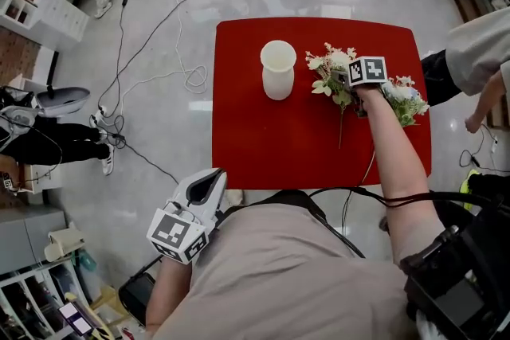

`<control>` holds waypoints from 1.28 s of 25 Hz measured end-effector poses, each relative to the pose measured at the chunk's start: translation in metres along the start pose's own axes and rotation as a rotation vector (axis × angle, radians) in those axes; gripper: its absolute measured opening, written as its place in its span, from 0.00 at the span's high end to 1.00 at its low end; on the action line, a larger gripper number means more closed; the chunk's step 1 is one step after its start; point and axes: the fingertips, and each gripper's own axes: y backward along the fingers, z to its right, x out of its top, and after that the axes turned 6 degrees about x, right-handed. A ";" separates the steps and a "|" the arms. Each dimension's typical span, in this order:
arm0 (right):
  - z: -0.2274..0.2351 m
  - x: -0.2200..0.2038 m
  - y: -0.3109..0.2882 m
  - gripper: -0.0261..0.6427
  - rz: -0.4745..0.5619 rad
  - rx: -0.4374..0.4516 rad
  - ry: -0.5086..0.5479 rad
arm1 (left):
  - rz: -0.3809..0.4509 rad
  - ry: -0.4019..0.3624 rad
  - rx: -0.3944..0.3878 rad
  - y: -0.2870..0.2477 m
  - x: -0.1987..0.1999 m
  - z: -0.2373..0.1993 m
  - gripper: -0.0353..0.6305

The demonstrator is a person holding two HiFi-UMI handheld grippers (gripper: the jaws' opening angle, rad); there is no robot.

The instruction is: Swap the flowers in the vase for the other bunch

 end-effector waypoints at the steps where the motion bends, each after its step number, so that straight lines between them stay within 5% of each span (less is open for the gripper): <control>1: 0.000 0.000 0.000 0.52 -0.001 -0.009 0.013 | 0.000 -0.002 0.002 0.001 0.000 -0.001 0.94; 10: -0.002 -0.007 0.011 0.82 0.042 -0.038 0.039 | 0.006 -0.019 -0.005 0.006 0.004 -0.007 0.94; 23: -0.052 0.017 0.098 0.86 0.269 -0.080 0.102 | 0.045 -0.028 -0.092 0.028 0.003 -0.010 0.94; 32: -0.099 0.061 0.191 0.86 0.520 -0.132 0.221 | 0.062 -0.039 -0.186 0.026 -0.006 -0.001 0.94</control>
